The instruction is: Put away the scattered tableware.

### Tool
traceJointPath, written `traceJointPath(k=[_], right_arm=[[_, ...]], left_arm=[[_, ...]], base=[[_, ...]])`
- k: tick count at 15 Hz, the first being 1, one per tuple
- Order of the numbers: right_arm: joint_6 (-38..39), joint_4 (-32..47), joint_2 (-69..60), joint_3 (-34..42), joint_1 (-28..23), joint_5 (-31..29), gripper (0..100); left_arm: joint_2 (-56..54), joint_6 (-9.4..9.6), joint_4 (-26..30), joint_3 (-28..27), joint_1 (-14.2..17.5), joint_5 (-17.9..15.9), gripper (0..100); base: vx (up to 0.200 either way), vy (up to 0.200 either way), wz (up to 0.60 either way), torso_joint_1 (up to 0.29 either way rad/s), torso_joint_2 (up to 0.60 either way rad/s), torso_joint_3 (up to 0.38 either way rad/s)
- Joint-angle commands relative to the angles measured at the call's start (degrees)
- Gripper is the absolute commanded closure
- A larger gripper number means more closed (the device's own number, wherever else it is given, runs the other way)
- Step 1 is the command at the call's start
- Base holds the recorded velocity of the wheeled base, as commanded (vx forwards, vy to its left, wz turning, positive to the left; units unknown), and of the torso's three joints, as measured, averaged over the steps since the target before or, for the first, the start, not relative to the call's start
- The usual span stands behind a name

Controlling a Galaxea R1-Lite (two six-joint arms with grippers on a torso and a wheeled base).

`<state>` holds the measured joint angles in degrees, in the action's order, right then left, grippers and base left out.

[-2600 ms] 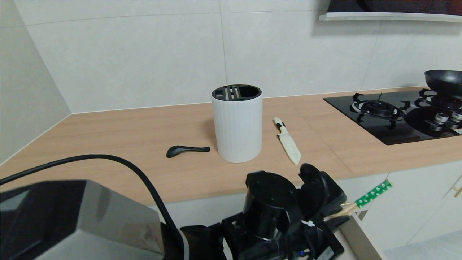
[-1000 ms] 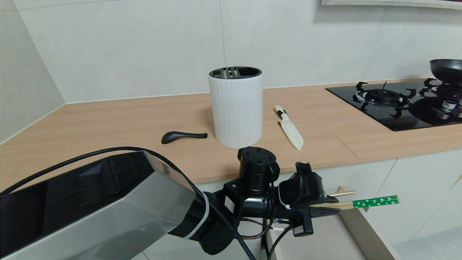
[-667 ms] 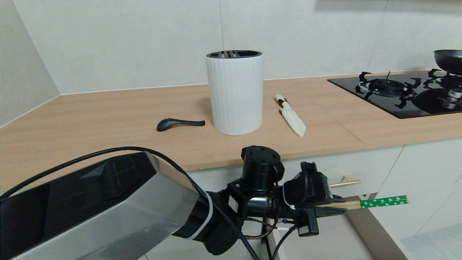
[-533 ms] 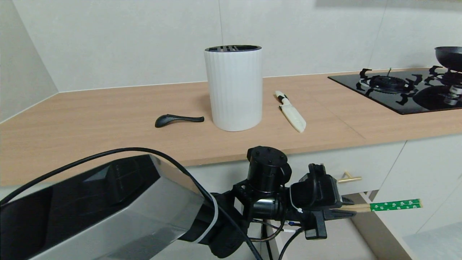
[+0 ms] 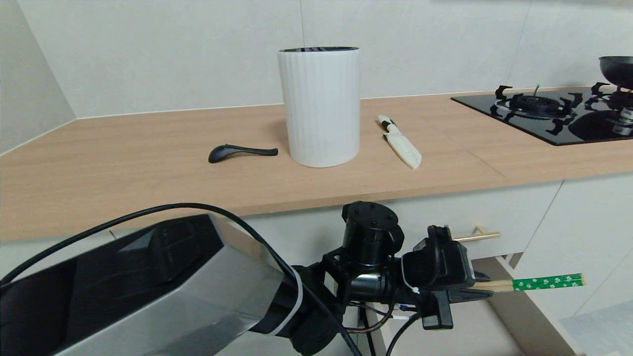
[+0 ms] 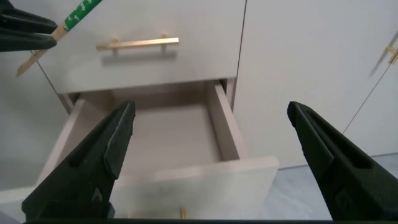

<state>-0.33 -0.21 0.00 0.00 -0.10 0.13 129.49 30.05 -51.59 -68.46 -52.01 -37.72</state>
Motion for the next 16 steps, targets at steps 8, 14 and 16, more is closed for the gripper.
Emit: traceJointPath(k=[8,14,16], right_arm=[[-0.02,-0.06,0.09,0.00,0.01,-0.05,0],[0.15,0.03,0.09,0.00,0.01,-0.05,0],[0.15,-0.06,0.09,0.00,0.01,-0.05,0]], left_arm=[[2.17,-0.61,-1.67,-5.54,-1.08,1.95,100],[3.75,-0.61,-2.02,-3.96,-2.22,2.47,100],[3.84,-1.84,-2.29,-3.87,-2.05,3.79,100]], base=[[0.000,0.000,0.00,-0.017,0.24,0.221],[0.000,0.000,0.00,0.000,0.00,0.000],[0.000,0.000,0.00,0.000,0.00,0.000]])
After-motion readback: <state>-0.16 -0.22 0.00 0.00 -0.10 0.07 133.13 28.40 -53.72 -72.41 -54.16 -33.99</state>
